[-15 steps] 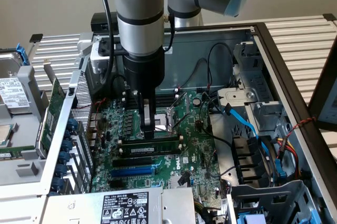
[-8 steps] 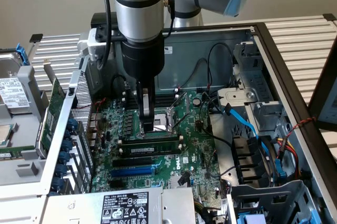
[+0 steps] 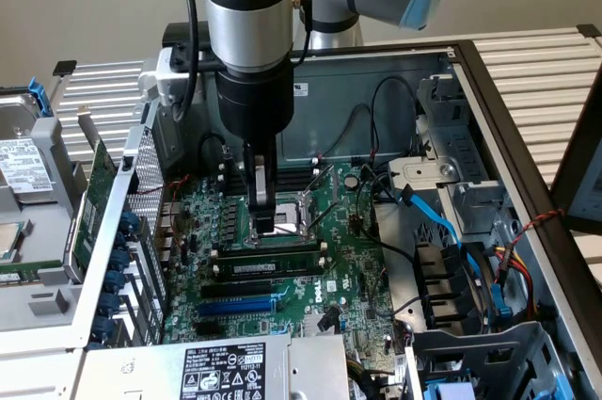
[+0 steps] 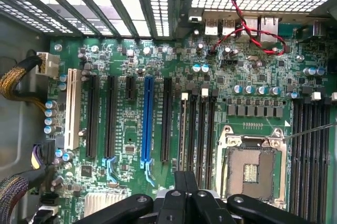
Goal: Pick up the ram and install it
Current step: 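Press down the ram until it locks into place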
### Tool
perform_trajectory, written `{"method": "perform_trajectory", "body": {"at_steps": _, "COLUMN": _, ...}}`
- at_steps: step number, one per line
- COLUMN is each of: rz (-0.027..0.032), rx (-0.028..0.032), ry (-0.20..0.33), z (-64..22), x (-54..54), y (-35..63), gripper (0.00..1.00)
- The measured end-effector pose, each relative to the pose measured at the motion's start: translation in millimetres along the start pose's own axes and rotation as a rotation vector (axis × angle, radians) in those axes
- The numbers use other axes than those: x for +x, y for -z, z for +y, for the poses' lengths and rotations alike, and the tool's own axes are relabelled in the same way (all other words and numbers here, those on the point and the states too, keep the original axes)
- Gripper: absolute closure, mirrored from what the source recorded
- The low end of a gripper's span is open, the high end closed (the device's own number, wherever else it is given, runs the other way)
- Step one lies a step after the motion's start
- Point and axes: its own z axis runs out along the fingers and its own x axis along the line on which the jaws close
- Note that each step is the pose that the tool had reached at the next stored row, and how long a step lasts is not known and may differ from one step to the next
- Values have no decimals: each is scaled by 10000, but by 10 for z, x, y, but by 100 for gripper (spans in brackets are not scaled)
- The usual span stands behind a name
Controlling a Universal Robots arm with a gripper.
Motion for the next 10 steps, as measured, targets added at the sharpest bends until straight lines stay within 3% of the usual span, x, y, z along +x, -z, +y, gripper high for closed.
{"method": "perform_trajectory", "body": {"at_steps": 10, "rz": -30, "rx": -19, "ry": -1507, "z": 0, "x": 0, "y": -5, "gripper": 89}}
